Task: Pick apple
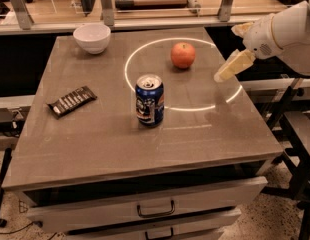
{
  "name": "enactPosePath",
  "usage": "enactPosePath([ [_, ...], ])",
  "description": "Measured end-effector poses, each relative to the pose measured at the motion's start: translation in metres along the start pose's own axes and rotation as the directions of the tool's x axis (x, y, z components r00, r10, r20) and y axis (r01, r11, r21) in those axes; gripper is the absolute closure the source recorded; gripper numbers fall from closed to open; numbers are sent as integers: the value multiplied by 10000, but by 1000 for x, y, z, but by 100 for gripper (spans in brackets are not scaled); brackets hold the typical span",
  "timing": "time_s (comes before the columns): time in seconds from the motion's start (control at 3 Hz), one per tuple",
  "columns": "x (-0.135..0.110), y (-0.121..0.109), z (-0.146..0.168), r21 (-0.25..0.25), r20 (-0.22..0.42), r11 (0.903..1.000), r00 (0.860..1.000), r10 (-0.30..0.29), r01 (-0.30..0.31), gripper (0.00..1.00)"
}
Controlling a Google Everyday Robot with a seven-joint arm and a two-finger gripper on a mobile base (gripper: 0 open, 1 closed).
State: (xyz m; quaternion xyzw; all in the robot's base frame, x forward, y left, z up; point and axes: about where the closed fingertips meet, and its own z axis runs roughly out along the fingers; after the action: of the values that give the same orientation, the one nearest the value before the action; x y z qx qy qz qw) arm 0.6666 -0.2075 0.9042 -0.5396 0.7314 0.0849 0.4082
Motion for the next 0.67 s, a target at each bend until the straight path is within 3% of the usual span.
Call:
enactPosePath([
  [0.33,-5,-35,43,303,1205,9984,9917,444,-484,0],
  [0.67,-17,-71,90,369,2615,9914,9587,1115,-1254,0],
])
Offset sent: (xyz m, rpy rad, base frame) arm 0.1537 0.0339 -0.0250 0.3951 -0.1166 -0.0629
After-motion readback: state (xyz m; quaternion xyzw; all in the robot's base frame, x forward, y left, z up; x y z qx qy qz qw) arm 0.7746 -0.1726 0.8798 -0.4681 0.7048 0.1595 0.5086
